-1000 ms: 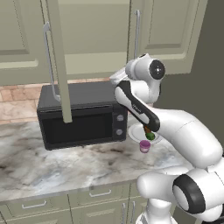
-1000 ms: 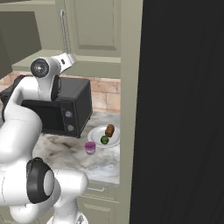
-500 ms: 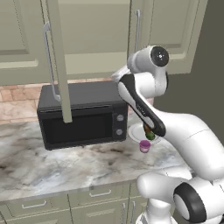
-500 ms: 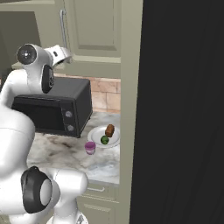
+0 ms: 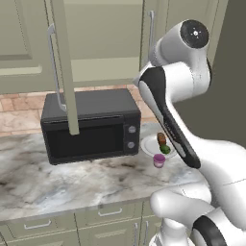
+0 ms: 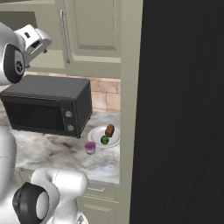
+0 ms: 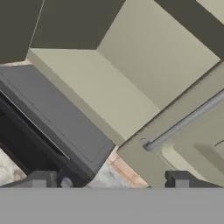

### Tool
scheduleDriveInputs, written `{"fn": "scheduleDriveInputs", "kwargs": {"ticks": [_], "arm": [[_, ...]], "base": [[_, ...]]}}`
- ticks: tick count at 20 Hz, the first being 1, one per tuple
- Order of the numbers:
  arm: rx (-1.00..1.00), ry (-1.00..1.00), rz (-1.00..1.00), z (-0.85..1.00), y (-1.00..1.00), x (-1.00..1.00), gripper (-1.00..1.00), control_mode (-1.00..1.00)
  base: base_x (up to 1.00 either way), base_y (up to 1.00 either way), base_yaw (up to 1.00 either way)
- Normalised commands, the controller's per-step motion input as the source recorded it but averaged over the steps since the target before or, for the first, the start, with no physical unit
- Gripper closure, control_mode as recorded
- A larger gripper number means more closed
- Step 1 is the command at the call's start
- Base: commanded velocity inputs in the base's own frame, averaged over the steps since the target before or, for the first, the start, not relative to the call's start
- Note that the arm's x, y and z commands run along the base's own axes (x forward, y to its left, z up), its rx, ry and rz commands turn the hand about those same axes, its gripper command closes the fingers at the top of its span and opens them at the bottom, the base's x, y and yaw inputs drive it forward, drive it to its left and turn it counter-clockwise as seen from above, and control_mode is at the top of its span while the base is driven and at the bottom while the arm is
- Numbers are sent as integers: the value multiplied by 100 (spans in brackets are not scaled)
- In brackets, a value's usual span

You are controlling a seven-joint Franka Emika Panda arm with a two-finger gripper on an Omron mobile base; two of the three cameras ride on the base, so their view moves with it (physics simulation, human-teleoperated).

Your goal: Pick the avocado and bread from the counter and place them on the plate. Then pick the jam from the cabinet and place it next to the plate. Lastly close the cabinet door.

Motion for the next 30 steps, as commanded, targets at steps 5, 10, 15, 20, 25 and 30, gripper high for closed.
{"fn": "scheduleDriveInputs", "kwargs": {"ticks": [5,10,15,20,25,30], "arm": [[-11,-8,3,19,-14,-100,-100,-100],[-9,-20,2,4,-6,-100,-100,-100],[-10,-23,6,5,0,-100,-100,-100],[-12,-12,8,10,11,-85,-100,-100],[-8,-1,5,2,44,-50,-100,-100],[-7,0,3,10,53,-41,-100,-100]], "base": [[0,0,0],[0,0,0],[0,0,0],[0,0,0],[0,0,0],[0,0,0]]}}
